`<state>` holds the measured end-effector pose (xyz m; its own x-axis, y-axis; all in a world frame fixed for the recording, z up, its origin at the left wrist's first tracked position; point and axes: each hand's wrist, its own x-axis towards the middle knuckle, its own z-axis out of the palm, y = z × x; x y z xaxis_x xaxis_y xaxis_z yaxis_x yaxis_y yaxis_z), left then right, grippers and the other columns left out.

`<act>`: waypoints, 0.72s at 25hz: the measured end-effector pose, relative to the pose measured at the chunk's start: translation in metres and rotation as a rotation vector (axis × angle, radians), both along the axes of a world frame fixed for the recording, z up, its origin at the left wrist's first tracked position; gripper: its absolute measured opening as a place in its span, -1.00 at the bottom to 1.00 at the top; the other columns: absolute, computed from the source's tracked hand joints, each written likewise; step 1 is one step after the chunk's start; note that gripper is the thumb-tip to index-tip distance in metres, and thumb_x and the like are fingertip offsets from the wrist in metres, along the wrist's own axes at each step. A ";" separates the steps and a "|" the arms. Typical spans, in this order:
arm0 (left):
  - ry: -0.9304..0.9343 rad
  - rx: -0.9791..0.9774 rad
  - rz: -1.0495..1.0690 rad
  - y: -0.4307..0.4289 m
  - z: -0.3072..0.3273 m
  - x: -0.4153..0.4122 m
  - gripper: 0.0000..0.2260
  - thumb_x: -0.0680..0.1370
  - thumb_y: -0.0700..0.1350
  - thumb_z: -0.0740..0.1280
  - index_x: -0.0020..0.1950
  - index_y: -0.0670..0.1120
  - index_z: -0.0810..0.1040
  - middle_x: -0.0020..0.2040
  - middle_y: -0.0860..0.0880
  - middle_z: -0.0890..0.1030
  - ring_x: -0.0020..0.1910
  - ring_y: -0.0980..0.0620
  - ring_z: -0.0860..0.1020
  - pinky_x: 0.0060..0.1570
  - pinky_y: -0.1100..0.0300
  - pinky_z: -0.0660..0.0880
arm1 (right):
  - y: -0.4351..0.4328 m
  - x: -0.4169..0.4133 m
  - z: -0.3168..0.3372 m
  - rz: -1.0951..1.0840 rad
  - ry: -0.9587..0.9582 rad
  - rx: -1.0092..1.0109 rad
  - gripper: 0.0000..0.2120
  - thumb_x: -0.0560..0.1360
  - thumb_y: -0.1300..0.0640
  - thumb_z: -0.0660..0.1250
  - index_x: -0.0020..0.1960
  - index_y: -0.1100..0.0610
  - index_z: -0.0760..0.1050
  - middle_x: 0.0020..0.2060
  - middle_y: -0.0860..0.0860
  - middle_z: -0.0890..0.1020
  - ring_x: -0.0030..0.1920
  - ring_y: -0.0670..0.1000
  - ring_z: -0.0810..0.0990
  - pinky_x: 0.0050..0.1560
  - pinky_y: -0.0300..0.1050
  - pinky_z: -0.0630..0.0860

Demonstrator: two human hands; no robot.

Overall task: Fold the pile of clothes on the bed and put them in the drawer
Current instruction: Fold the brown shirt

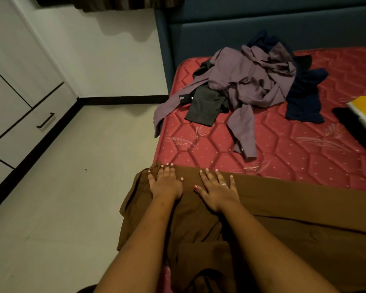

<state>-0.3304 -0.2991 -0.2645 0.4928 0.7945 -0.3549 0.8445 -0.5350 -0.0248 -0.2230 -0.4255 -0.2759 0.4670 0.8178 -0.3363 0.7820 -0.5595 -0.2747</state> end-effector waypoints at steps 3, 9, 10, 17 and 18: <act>0.089 0.032 0.035 -0.030 0.016 0.027 -0.46 0.65 -0.05 -0.04 0.57 -0.16 -0.15 0.59 -0.07 -0.10 0.56 -0.06 -0.15 0.46 -0.18 -0.21 | -0.031 0.022 0.001 -0.065 -0.003 -0.015 -0.38 0.58 -0.32 -0.19 0.55 -0.14 -0.25 0.54 -0.19 -0.20 0.53 -0.04 -0.28 0.44 0.18 -0.37; -0.145 -0.201 -0.141 -0.137 0.005 0.087 -0.48 0.65 0.08 -0.04 0.59 0.04 -0.12 0.59 -0.05 -0.19 0.54 -0.12 -0.25 0.41 -0.31 -0.26 | -0.096 0.067 0.004 -0.159 -0.031 -0.029 -0.40 0.59 -0.29 -0.18 0.56 -0.13 -0.24 0.54 -0.20 -0.18 0.54 -0.06 -0.25 0.43 0.24 -0.35; -0.129 -0.190 -0.141 -0.146 0.004 0.096 -0.46 0.64 0.13 -0.05 0.59 0.05 -0.12 0.58 -0.08 -0.20 0.54 -0.14 -0.25 0.40 -0.30 -0.28 | -0.114 0.079 0.004 -0.189 -0.052 -0.043 -0.39 0.59 -0.31 -0.18 0.55 -0.13 -0.25 0.54 -0.20 -0.18 0.54 -0.06 -0.25 0.43 0.24 -0.34; -0.081 -0.261 -0.348 -0.248 0.003 0.177 -0.40 0.62 0.24 -0.06 0.57 0.07 -0.20 0.57 -0.11 -0.25 0.51 -0.24 -0.32 0.43 -0.22 -0.26 | -0.224 0.165 0.007 -0.414 -0.069 -0.088 -0.41 0.59 -0.29 -0.17 0.54 -0.17 -0.26 0.54 -0.17 -0.21 0.54 -0.02 -0.24 0.44 0.27 -0.31; -0.078 -0.259 -0.372 -0.263 0.001 0.188 -0.41 0.62 0.25 -0.07 0.57 0.10 -0.20 0.57 -0.10 -0.26 0.50 -0.25 -0.33 0.43 -0.22 -0.27 | -0.240 0.177 0.004 -0.446 -0.085 -0.083 -0.42 0.59 -0.29 -0.17 0.54 -0.18 -0.26 0.54 -0.17 -0.20 0.54 -0.02 -0.24 0.44 0.26 -0.31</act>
